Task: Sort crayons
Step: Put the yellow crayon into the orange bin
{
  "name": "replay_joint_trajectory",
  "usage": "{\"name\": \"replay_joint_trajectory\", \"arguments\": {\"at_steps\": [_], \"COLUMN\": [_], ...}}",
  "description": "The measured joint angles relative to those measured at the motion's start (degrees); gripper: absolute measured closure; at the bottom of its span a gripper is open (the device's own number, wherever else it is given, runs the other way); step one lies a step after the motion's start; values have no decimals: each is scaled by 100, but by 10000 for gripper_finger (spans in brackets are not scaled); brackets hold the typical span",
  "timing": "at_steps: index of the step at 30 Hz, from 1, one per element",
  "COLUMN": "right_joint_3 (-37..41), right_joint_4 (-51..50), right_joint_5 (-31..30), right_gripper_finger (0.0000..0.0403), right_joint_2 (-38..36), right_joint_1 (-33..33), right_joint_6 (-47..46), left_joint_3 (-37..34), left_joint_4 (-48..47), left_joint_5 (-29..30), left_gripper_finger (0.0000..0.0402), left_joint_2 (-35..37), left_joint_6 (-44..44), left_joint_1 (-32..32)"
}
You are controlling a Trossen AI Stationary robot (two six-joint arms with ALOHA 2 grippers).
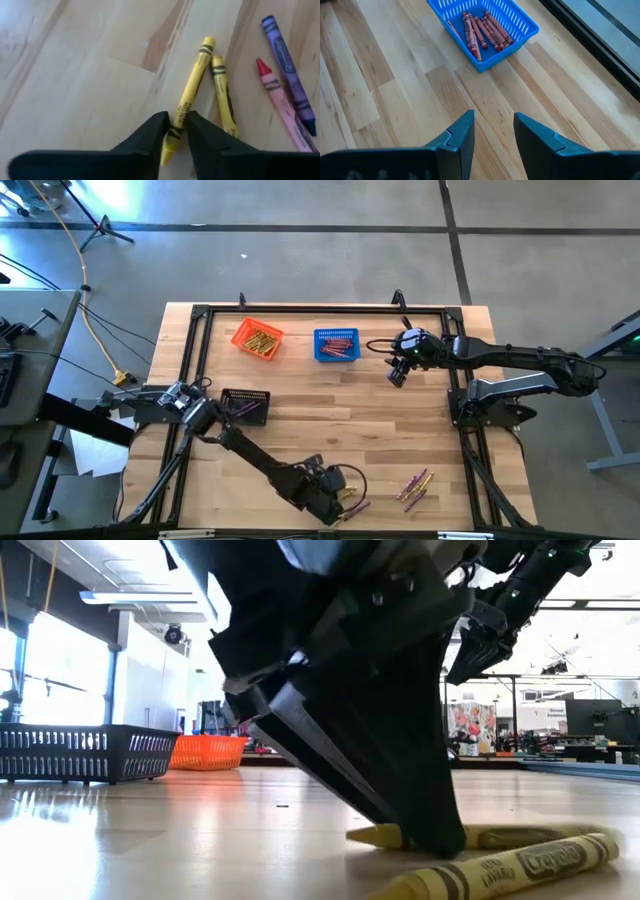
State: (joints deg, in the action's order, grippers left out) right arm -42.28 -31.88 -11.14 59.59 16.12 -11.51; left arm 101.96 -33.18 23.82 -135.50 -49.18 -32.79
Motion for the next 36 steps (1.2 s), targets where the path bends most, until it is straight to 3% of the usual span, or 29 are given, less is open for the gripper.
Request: {"name": "replay_joint_trajectory", "arguments": {"at_steps": [6,16,20,24,29,33,36], "right_joint_3": [0,-2,-4,-4,-4,-4,-4], "right_joint_4": [0,0,0,7,3,4,-2], "right_joint_5": [0,1,1,2,1,2,0], "right_gripper_finger": [279,279,279,279,279,279,279], "right_joint_2": [0,2,2,2,2,0,2], "right_joint_1": [-1,-1,-2,-1,-2,-2,-2], "right_joint_6": [0,1,0,0,2,0,0], "left_joint_3": [-7,-34,-16,-25,-76,-444,-1078], "left_joint_4": [-3,-325,-790,-1784,-3527,-4830,-5177], "left_joint_5": [12,349,839,1449,2512,2674,2808], "left_gripper_finger": [394,399,399,399,399,399,399], "left_joint_2": [41,199,359,627,993,1315,1734], "left_joint_6": [-142,-254,-309,-489,-1411,-2279,-2670], "left_joint_1": [143,493,612,725,906,1180,1465]}}
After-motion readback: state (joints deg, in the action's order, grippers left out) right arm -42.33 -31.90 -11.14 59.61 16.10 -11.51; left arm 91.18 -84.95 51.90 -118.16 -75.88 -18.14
